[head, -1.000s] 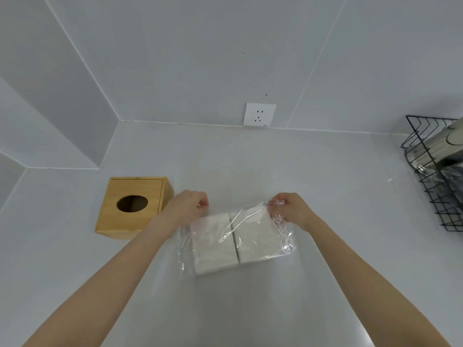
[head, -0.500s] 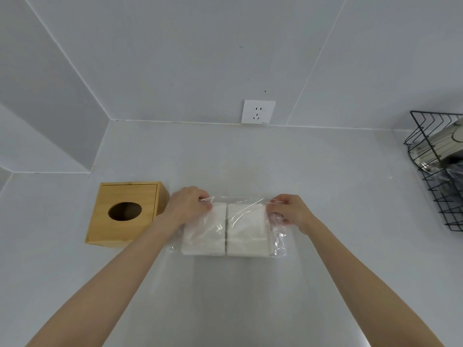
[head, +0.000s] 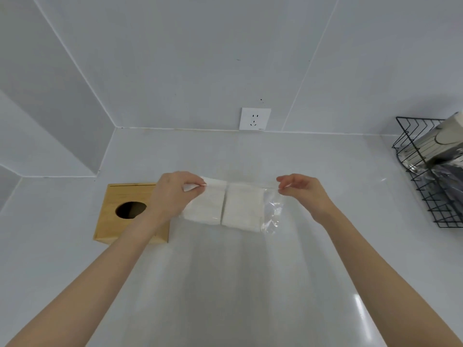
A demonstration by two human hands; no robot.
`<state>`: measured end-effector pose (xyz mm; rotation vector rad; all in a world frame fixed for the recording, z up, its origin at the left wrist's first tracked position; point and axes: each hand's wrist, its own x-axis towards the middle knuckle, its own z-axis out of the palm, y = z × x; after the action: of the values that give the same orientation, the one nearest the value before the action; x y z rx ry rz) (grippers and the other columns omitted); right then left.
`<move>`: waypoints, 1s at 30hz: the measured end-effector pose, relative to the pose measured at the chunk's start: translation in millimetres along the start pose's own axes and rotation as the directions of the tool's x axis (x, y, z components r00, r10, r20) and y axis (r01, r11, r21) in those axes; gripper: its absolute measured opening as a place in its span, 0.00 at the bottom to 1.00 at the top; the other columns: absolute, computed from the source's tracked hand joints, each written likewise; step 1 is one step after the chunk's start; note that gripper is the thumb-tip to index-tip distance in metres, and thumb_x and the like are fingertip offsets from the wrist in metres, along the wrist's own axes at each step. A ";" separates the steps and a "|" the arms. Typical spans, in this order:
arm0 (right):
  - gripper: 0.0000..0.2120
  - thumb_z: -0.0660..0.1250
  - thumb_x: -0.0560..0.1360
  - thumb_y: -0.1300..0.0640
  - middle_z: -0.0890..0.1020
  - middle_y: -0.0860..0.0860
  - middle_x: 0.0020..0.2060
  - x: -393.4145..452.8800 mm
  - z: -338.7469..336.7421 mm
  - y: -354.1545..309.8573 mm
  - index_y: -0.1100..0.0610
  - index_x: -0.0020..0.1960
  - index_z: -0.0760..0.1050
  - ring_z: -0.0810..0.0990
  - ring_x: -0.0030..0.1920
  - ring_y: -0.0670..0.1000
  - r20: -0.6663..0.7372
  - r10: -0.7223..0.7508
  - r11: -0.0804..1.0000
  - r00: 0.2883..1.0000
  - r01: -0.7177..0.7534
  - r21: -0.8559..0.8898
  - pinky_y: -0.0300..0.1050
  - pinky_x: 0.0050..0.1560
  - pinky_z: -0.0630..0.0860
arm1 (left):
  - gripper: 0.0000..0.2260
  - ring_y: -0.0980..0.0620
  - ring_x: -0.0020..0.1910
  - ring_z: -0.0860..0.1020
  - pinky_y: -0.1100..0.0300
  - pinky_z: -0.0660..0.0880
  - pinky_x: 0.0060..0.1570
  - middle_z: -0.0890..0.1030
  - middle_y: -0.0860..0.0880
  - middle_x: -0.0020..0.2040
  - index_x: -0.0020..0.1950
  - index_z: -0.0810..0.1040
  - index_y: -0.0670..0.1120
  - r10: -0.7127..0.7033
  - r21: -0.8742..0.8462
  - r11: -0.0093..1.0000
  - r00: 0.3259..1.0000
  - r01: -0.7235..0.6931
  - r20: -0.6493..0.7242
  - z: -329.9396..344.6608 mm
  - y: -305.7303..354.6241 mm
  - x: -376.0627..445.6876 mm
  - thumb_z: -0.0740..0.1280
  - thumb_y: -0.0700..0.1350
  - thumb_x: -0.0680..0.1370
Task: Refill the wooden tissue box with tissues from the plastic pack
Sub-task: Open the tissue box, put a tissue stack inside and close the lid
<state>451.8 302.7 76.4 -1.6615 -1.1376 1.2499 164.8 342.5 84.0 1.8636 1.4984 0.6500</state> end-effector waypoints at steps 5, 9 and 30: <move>0.12 0.66 0.70 0.72 0.82 0.56 0.53 -33.1 -3.3 6.7 0.57 0.34 0.75 0.80 0.55 0.52 0.179 0.017 1.000 0.984 -0.014 -0.022 0.44 0.59 0.72 | 0.01 0.56 0.51 0.77 0.65 0.71 0.49 0.80 0.57 0.48 0.39 0.83 0.48 -0.006 0.037 0.999 0.989 0.001 0.145 -7.7 -2.7 -34.7 0.72 0.42 0.71; 0.14 0.66 0.69 0.72 0.84 0.50 0.50 -57.5 -3.4 23.2 0.55 0.33 0.77 0.81 0.53 0.47 0.268 0.079 0.993 0.960 -0.052 -0.104 0.40 0.57 0.73 | 0.02 0.59 0.53 0.76 0.69 0.69 0.48 0.80 0.58 0.53 0.38 0.82 0.48 0.013 0.121 0.992 0.966 -0.045 0.257 -4.7 -5.5 -62.9 0.71 0.44 0.71; 0.25 0.74 0.63 0.57 0.75 0.50 0.49 -105.3 68.0 86.1 0.53 0.59 0.75 0.75 0.52 0.51 0.231 0.195 0.775 0.953 -0.005 -0.632 0.46 0.55 0.74 | 0.24 0.47 0.47 0.78 0.58 0.72 0.51 0.79 0.49 0.45 0.54 0.73 0.52 0.096 0.411 0.879 0.934 -0.242 0.344 61.8 -74.0 -121.0 0.64 0.54 0.59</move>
<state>390.6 179.2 12.2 -2.0870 -1.8171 1.2858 134.4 223.4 -10.0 2.3395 1.3550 0.0612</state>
